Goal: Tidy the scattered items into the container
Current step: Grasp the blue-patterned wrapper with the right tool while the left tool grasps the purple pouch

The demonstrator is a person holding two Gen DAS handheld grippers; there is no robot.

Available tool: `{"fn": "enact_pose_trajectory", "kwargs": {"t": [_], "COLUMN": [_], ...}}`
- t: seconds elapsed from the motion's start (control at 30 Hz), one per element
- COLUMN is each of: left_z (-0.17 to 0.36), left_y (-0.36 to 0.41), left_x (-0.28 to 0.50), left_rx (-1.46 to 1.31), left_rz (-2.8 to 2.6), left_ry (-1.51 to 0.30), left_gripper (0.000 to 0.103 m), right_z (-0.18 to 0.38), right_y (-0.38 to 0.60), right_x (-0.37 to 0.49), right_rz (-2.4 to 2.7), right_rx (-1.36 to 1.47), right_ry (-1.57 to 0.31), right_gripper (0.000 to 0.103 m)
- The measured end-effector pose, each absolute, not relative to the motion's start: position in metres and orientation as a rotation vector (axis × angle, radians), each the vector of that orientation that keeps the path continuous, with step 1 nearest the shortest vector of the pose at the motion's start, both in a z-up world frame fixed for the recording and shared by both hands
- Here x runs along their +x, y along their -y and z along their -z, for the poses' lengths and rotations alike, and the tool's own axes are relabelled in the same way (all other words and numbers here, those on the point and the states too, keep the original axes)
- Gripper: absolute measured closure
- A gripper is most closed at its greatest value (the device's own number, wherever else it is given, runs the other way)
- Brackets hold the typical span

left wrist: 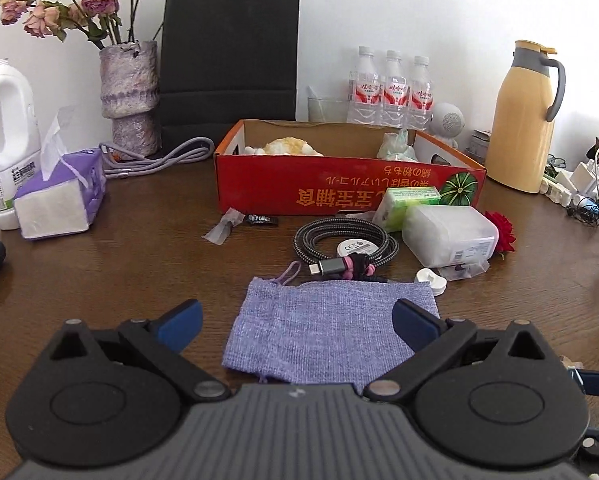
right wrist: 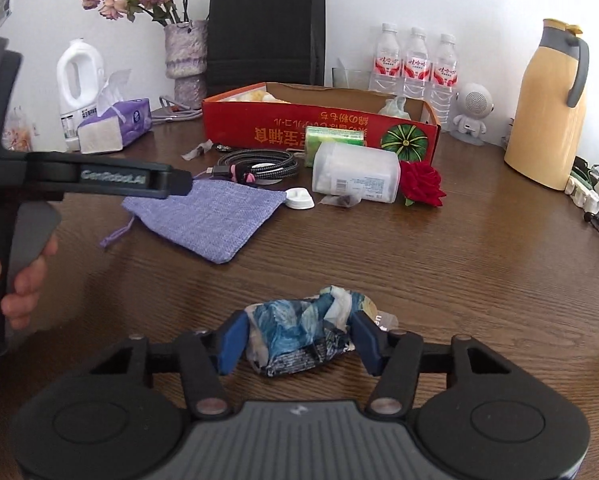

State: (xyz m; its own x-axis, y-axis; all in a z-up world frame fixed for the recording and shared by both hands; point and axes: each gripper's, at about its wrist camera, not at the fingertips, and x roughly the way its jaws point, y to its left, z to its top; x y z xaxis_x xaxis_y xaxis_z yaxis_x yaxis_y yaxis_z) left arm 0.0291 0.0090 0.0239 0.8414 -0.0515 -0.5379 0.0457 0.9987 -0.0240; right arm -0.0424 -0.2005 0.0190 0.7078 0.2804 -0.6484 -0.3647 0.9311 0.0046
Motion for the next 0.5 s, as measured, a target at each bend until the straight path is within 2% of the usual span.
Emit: {"fn": "enact_pose_trajectory", "kwargs": {"t": [0.13, 0.23, 0.33, 0.4, 0.5], "left_z": [-0.017, -0.009, -0.006, -0.007, -0.011], "left_y": [-0.008, -0.01, -0.006, -0.005, -0.007], "left_x": [0.046, 0.051, 0.048, 0.045, 0.036], "left_rx": [0.005, -0.012, 0.019, 0.031, 0.021], "left_rz": [0.047, 0.049, 0.043, 0.039, 0.017], "left_ry": [-0.621, -0.667, -0.673, -0.652, -0.629], "left_gripper": [0.001, 0.008, 0.036, 0.07, 0.086], "right_z": [-0.021, -0.021, -0.025, -0.034, -0.052], "right_y": [0.21, 0.211, 0.217, 0.227, 0.25], "right_x": [-0.037, -0.036, -0.032, -0.031, -0.029], "right_rz": [-0.362, -0.361, -0.368, -0.349, -0.329], "right_rx": [-0.105, -0.107, -0.056, -0.008, 0.115], "right_ry": [-0.714, -0.716, -0.716, -0.68, -0.626], "right_gripper": [0.064, 0.066, 0.072, 0.072, 0.072]}}
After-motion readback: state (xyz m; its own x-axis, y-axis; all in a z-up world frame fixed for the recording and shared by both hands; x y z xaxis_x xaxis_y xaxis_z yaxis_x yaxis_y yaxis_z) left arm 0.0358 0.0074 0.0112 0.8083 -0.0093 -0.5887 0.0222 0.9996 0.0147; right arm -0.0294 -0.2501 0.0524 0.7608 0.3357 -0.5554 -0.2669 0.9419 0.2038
